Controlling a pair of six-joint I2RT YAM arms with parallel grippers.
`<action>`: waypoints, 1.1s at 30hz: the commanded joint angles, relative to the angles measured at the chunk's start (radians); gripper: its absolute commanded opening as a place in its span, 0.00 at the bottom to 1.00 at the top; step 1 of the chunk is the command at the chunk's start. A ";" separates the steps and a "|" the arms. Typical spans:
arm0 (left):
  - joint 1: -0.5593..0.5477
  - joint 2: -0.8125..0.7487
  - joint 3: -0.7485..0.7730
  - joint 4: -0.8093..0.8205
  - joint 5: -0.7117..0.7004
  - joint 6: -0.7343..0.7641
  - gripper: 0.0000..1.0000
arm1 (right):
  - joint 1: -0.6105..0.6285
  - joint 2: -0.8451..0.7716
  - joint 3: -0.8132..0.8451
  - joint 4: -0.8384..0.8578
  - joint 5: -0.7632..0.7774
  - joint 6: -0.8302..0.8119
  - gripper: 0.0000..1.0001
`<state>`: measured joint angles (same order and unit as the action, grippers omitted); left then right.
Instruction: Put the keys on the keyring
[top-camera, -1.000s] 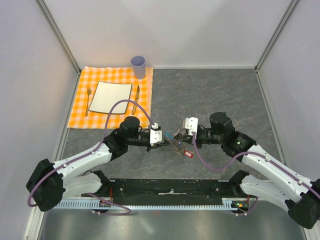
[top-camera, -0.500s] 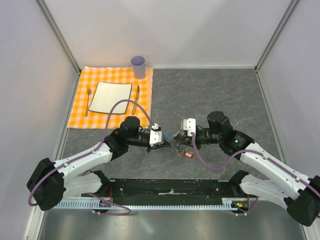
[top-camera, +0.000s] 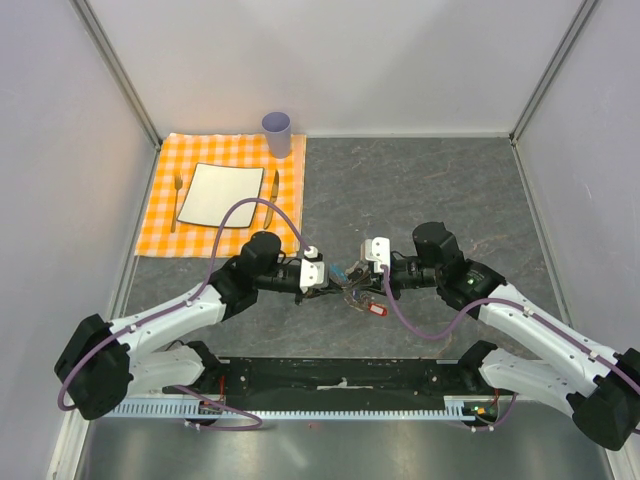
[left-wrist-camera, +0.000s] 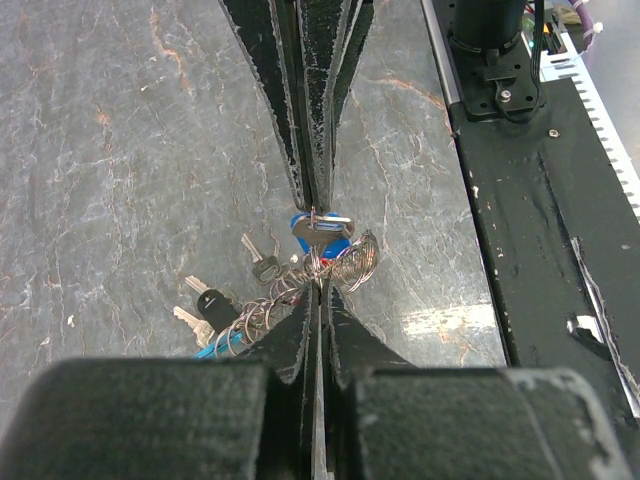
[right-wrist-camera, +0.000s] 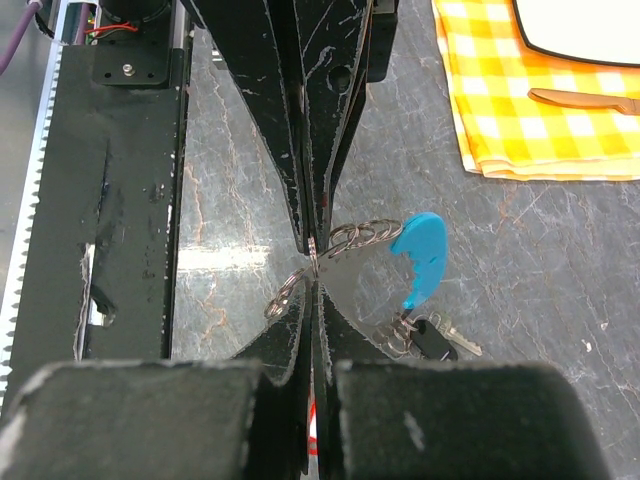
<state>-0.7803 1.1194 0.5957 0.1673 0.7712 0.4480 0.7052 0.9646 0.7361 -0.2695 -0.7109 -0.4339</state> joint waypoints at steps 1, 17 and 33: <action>0.001 0.008 0.049 0.049 0.045 0.004 0.02 | 0.005 0.006 0.043 0.052 -0.048 -0.005 0.00; 0.001 0.020 0.065 0.029 0.057 0.006 0.02 | 0.008 0.013 0.043 0.061 -0.042 -0.002 0.00; 0.001 0.036 0.079 -0.006 0.011 0.012 0.02 | 0.007 -0.017 0.051 0.027 0.010 -0.016 0.00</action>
<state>-0.7803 1.1503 0.6308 0.1555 0.7849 0.4480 0.7097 0.9630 0.7433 -0.2546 -0.7048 -0.4328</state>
